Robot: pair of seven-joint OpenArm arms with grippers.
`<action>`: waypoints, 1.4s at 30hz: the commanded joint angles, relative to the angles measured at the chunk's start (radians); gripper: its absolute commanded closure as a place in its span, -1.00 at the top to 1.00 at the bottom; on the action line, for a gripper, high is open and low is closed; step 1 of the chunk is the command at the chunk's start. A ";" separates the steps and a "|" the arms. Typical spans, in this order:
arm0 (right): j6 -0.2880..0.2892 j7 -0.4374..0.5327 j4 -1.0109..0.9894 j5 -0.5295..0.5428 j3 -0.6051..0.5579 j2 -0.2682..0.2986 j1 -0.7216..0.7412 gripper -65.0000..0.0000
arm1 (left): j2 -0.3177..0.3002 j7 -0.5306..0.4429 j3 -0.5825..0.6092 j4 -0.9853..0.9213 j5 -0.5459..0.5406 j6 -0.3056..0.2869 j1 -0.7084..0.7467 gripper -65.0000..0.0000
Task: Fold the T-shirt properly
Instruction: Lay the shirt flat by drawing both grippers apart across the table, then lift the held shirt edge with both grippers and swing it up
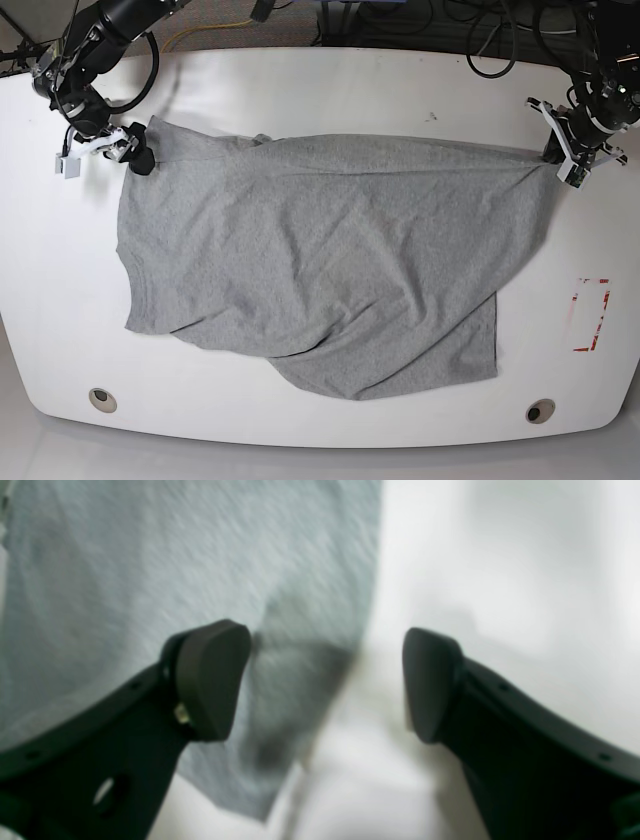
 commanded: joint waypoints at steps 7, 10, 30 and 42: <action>0.006 0.013 -0.103 -0.001 -0.051 0.018 0.063 0.46 | -0.008 -0.019 -0.009 0.019 0.010 0.002 -0.005 -1.00; 0.006 0.043 -0.124 -0.001 -0.086 0.018 0.084 0.23 | 0.013 -0.019 -0.009 0.016 0.011 0.002 -0.011 -1.00; 0.006 0.020 0.176 0.006 -0.138 0.009 -0.083 -1.00 | 0.088 -0.116 -0.006 0.019 0.131 0.002 -0.018 -1.00; 0.006 0.016 0.382 0.000 -0.226 0.109 -0.037 -1.00 | 0.226 -0.116 0.024 0.122 0.226 0.002 -0.223 -1.00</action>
